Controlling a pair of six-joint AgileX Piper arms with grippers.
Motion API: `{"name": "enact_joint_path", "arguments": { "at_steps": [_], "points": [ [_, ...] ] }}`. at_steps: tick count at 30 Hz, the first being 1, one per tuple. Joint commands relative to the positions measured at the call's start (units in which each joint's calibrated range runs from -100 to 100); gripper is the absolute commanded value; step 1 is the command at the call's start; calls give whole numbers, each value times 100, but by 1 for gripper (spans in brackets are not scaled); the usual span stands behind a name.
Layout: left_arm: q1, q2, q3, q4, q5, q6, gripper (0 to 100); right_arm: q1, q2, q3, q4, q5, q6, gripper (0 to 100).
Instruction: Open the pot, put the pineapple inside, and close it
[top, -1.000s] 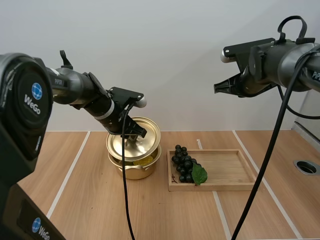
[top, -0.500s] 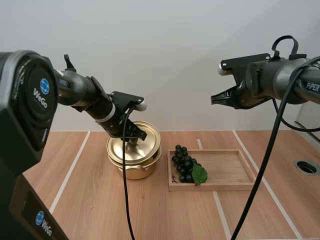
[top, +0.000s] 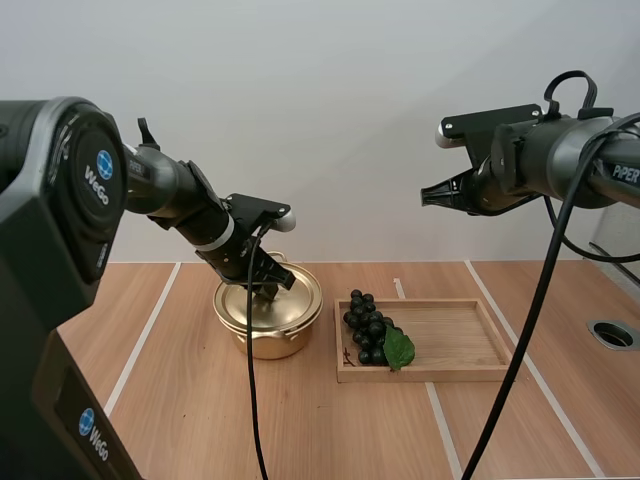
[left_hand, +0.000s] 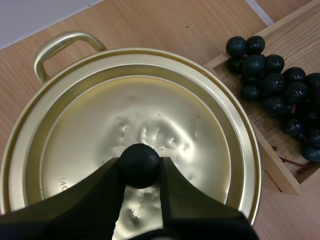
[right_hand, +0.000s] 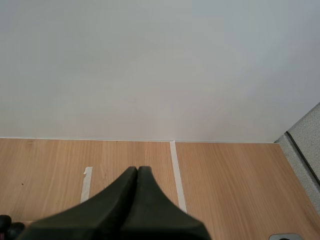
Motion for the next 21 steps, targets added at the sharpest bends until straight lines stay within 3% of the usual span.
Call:
{"name": "enact_joint_path", "arguments": {
  "at_steps": [1, 5, 8, 11, 14, 21],
  "points": [
    [-7, 57, 3, 106, -20, 13, 0, -23, -42, 20, 11, -188, -34, 0],
    [-7, 57, 3, 106, -74, 13, 0, -23, -42, 20, 11, -188, -34, 0],
    [-7, 57, 3, 106, -74, 54, 11, -23, -42, 20, 11, -188, -34, 0],
    [-7, 57, 3, 106, -57, 54, 42, -23, -42, 20, -17, -187, -34, 0],
    [-7, 57, -10, 106, -18, 54, 100, -23, -42, 20, -19, -187, -79, 0],
    [-7, 57, -10, 219, 224, 132, 100, -23, -42, 20, -19, -152, -146, 0]
  ]
}}
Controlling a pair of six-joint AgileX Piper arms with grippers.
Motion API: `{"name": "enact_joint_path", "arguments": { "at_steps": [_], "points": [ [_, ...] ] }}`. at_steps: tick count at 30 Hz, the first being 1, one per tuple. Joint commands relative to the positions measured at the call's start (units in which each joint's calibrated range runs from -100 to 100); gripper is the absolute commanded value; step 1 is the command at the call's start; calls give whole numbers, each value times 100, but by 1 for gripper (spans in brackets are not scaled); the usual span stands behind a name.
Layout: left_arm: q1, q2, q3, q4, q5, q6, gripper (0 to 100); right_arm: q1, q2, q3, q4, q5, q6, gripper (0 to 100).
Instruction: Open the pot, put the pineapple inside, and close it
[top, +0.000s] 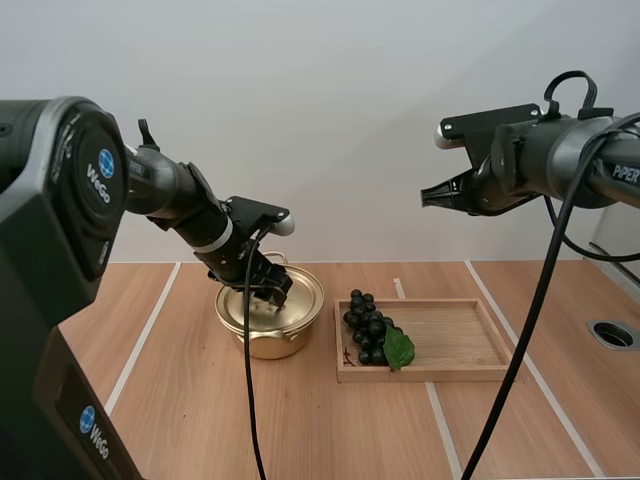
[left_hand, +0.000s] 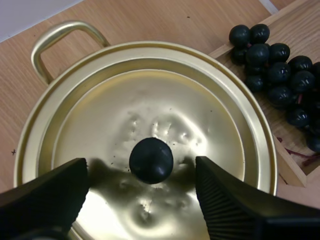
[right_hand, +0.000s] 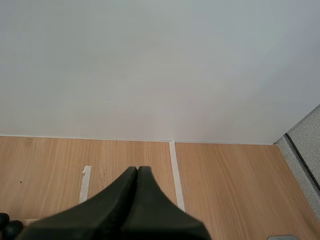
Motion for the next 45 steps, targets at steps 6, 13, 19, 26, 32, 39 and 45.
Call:
{"name": "enact_joint_path", "arguments": {
  "at_steps": [6, 13, 19, 26, 32, 39, 45],
  "points": [
    [-7, -77, -75, 149, -89, 38, 100, -23, -42, 20, -19, -83, -61, 0],
    [-7, -714, -937, 130, 781, -315, 100, -23, -42, 20, -19, -83, -61, 0],
    [-7, -1631, -1337, 126, 892, -725, 67, -23, -42, 20, 117, -151, -61, 0],
    [15, -2654, -1337, 245, 561, -693, 0, -23, -237, 20, 146, -580, -61, 0],
    [252, -3475, -1322, -384, 351, -735, 0, -23, -928, 20, 259, -1158, -61, 0],
    [689, -4735, -1174, -933, -10, -540, 0, -23, -2242, 30, 494, -1867, -61, 0],
    [765, -6174, -167, -1363, -796, -192, 0, -23, -3430, 278, 521, -1967, -207, 0]
  ]
}}
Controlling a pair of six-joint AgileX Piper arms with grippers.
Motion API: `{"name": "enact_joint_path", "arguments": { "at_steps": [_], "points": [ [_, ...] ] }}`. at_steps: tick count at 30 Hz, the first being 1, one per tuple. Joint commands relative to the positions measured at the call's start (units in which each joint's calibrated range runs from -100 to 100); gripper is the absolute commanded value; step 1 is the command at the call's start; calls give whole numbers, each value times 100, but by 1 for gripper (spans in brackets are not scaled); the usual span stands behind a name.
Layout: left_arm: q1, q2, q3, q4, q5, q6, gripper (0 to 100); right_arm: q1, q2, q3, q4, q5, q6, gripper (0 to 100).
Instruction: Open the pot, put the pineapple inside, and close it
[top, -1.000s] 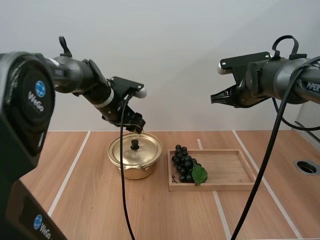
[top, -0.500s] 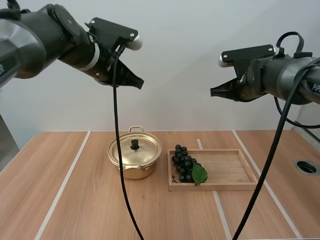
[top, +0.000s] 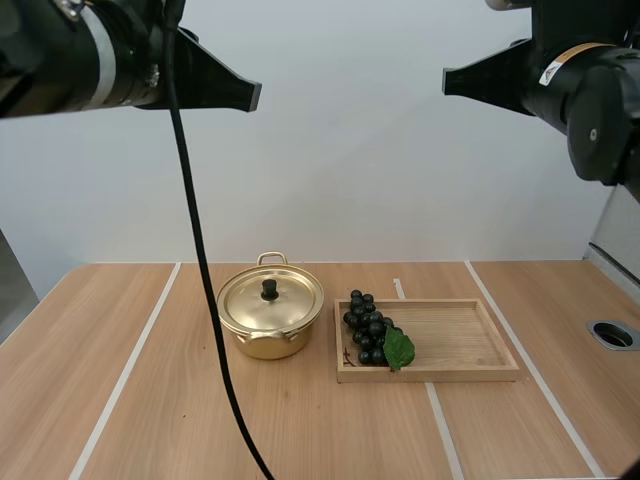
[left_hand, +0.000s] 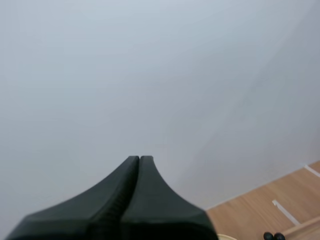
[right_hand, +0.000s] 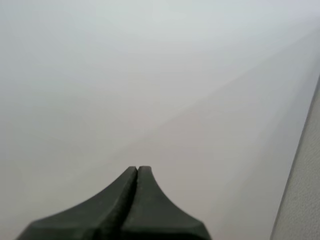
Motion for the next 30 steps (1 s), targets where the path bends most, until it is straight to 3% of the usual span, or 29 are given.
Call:
{"name": "enact_joint_path", "arguments": {
  "at_steps": [1, 8, 11, 14, 19, 22, 26, 30],
  "points": [
    [13, -740, 564, -296, -583, 101, 0, -23, -682, 243, 22, -130, -214, 0],
    [-2, -2510, 1708, -338, -1552, 91, 0, 71, -1980, 840, 47, -173, -467, 0],
    [-31, -3094, 2026, -220, -1473, 79, 0, 220, -2278, 965, 333, 179, -467, 0],
    [-97, -3312, 2238, -75, -1423, -290, 0, 240, -2311, 965, 607, 778, -467, 0],
    [-79, -3338, 2465, 94, -1298, -866, 0, 429, -2367, 1073, 737, 1033, -478, 0],
    [27, -3396, 2622, 199, -963, -1081, 0, 668, -2709, 1366, 595, 834, -591, 0],
    [303, -3669, 2844, 17, -895, -1262, 0, 926, -3399, 1932, 152, 853, -591, 0],
    [350, -3873, 3025, -599, -428, -1272, 0, 968, -4005, 2547, 122, 847, -591, 0]
  ]
}}
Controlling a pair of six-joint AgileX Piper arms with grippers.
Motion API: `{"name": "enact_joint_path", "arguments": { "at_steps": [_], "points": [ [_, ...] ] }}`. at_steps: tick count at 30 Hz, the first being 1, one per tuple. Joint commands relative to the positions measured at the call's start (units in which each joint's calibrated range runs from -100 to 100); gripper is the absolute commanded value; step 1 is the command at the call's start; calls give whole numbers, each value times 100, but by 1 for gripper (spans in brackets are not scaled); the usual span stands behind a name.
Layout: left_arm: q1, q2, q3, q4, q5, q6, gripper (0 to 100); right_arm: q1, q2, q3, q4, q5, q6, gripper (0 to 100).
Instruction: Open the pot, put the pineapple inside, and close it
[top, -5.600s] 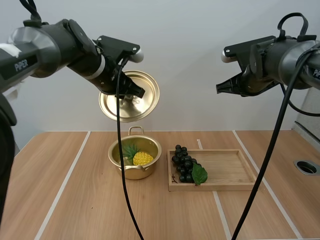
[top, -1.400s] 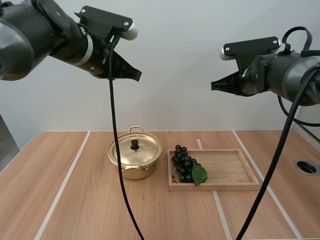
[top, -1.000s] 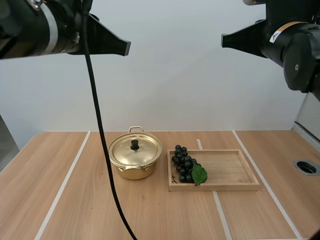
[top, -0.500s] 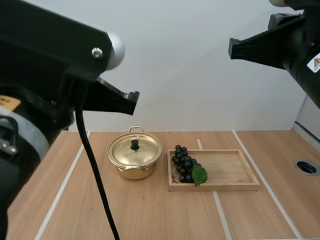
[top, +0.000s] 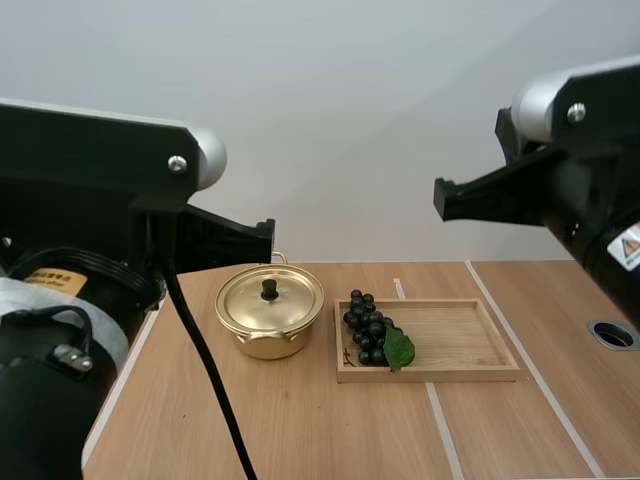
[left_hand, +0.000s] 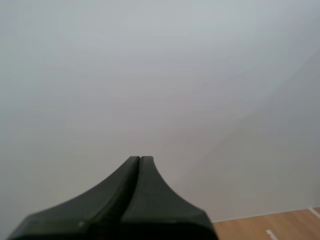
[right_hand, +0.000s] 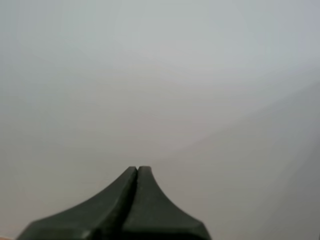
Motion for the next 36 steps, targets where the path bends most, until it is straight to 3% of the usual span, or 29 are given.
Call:
{"name": "enact_joint_path", "arguments": {
  "at_steps": [1, 4, 11, 18, 27, 31, 36],
  "points": [
    [20, -129, 115, -575, 442, -82, 0, 21, -391, 410, -64, -100, -55, 0],
    [-36, -181, 115, -465, 538, -82, 0, 13, -484, 780, -62, -227, -55, 0],
    [-554, -401, 480, 761, -191, -252, 0, -386, -484, 1499, -183, -276, -55, 0],
    [-975, -401, 1927, 1488, -1691, -268, 0, -711, -484, 2073, 398, -647, -55, 0],
    [-1002, -401, 3021, 1682, -1634, -310, 0, -694, -484, 3111, 625, -611, -55, 0],
    [-926, -401, 3491, 1682, -1981, -465, 0, -625, -484, 3773, 314, -1690, -55, 0],
    [-862, -401, 3828, 1682, -2433, -645, 0, -625, -484, 3773, 250, -1251, -43, 0]
  ]
}}
